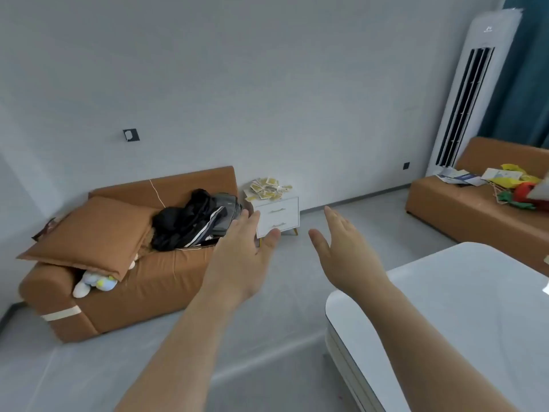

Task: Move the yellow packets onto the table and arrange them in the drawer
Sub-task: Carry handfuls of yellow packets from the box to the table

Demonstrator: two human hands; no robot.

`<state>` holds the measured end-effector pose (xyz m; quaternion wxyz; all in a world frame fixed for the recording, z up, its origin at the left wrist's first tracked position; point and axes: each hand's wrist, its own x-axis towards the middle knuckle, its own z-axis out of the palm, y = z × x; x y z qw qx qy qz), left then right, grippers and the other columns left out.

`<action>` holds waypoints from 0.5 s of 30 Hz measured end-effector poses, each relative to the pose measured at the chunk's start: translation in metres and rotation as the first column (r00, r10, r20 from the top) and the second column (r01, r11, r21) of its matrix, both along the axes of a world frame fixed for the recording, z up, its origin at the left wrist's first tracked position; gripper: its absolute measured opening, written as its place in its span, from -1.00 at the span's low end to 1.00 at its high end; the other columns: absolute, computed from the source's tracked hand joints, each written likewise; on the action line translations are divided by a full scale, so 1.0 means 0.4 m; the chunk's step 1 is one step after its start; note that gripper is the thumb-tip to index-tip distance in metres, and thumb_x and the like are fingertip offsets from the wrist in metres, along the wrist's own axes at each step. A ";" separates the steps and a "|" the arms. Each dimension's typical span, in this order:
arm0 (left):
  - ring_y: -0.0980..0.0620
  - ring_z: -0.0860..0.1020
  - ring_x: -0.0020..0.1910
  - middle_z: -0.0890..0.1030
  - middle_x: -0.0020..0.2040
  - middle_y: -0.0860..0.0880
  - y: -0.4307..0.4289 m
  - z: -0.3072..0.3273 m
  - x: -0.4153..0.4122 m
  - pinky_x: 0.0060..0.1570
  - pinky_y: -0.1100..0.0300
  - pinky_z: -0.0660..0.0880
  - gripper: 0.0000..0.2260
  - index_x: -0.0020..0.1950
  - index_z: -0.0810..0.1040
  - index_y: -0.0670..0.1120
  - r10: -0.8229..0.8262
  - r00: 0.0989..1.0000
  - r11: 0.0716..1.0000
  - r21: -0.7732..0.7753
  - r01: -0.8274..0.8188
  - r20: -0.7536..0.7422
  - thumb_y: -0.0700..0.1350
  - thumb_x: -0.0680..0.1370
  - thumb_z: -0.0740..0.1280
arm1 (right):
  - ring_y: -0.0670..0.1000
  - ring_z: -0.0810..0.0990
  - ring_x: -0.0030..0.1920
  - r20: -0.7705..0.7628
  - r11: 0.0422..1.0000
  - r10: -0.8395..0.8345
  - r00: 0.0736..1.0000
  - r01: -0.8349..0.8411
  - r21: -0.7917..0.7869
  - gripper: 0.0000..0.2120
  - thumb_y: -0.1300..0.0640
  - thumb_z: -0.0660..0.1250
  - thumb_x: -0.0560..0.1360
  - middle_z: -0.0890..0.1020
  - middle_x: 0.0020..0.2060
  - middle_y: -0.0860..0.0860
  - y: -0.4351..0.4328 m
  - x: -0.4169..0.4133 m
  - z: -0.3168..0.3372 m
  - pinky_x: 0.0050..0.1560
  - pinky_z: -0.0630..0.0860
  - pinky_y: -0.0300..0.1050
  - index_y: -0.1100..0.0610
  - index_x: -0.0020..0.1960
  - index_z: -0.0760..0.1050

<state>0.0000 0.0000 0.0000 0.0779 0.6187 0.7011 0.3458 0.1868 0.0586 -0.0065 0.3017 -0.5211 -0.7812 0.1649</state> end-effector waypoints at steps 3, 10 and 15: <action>0.13 0.00 0.61 0.09 0.65 0.04 0.132 -0.012 -0.015 0.55 0.16 0.02 -0.39 0.64 0.16 0.01 -0.001 1.000 0.999 -0.038 0.001 -0.008 0.27 0.65 0.08 | -0.03 0.14 0.59 -0.008 1.000 -0.004 1.000 0.004 -0.008 -0.41 -0.14 0.07 0.70 0.22 0.60 -0.06 0.142 -0.011 -0.018 0.43 0.29 -0.04 0.08 0.64 0.08; 0.15 0.04 0.60 0.10 0.64 0.07 0.467 -0.004 -0.053 0.53 0.17 0.06 -0.40 0.63 0.18 0.01 -0.022 0.998 0.993 -0.121 0.015 -0.052 0.25 0.65 0.08 | -0.02 0.13 0.60 0.033 0.997 0.023 0.999 -0.021 -0.069 -0.42 -0.16 0.05 0.70 0.21 0.61 -0.04 0.485 -0.054 -0.021 0.47 0.26 -0.03 0.07 0.64 0.09; 0.17 0.07 0.60 0.13 0.63 0.07 0.693 -0.038 -0.113 0.55 0.13 0.12 -0.40 0.62 0.22 0.02 0.001 1.000 0.989 -0.150 -0.001 -0.003 0.27 0.64 0.09 | -0.01 0.18 0.57 0.061 0.995 0.041 0.997 -0.035 -0.098 -0.43 -0.14 0.05 0.71 0.25 0.58 -0.04 0.706 -0.113 -0.046 0.43 0.31 -0.02 0.07 0.63 0.11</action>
